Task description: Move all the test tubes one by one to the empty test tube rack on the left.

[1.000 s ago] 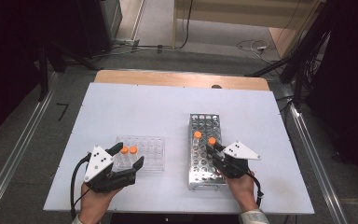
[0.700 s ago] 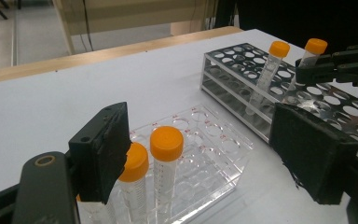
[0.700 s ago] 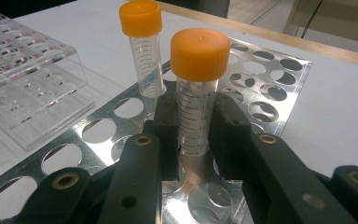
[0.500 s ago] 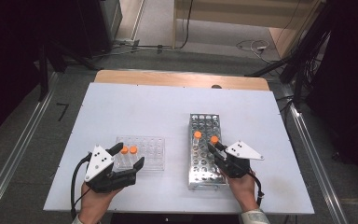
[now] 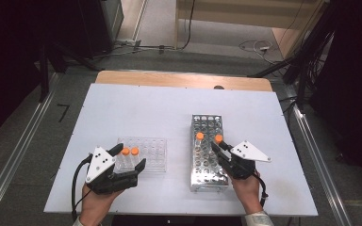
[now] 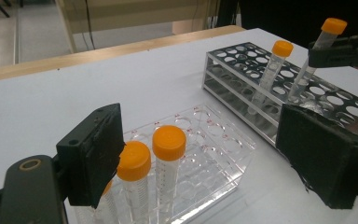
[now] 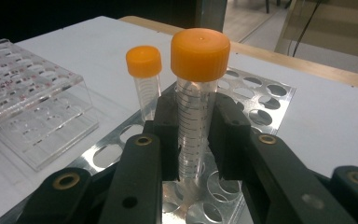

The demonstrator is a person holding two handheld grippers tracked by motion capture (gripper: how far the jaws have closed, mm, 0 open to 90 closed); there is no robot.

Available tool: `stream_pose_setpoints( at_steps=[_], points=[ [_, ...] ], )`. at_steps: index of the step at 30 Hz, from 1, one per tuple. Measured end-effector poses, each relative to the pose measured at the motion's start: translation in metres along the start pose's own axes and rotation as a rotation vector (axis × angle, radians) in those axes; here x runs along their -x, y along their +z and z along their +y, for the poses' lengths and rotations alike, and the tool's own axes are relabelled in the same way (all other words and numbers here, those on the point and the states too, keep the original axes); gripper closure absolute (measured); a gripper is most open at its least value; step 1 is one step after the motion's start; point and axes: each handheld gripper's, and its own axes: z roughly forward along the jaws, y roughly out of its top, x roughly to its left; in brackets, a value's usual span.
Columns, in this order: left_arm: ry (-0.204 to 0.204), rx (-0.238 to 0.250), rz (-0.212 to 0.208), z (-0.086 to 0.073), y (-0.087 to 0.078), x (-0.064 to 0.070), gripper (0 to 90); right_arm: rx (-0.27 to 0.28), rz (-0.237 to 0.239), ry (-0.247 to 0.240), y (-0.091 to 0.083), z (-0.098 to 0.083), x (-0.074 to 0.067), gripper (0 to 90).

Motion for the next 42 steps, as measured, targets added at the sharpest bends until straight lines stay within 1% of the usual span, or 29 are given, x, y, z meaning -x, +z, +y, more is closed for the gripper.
stream_pose_setpoints(
  at_steps=[10,18,20,26,29,35,39,42],
  points=[
    [0.001,0.002,0.0,0.0,-0.001,0.0,15.1,0.052,-0.006,0.004,-0.014,0.013,0.0,71.9],
    [0.003,0.004,-0.001,0.001,-0.001,0.001,15.2,0.094,0.006,0.003,-0.029,0.025,-0.007,72.0],
    [-0.002,0.007,-0.001,0.001,-0.002,0.001,15.2,0.096,0.017,0.002,-0.032,0.028,-0.011,72.0],
    [0.002,0.007,-0.002,0.001,-0.003,0.001,15.2,0.093,0.054,-0.012,-0.035,0.034,-0.029,72.0],
    [0.002,0.01,-0.003,0.001,-0.003,0.001,15.2,0.091,0.086,-0.026,-0.034,0.036,-0.039,72.1],
    [0.003,0.011,-0.006,0.002,-0.004,0.002,15.2,0.084,0.131,-0.054,-0.032,0.038,-0.056,72.1],
    [0.003,0.015,-0.006,0.002,-0.004,0.002,15.2,0.076,0.159,-0.053,-0.03,0.039,-0.066,72.1],
    [0.004,0.015,-0.008,0.003,-0.005,0.003,15.3,0.063,0.172,-0.057,-0.028,0.038,-0.072,72.1]
  ],
)
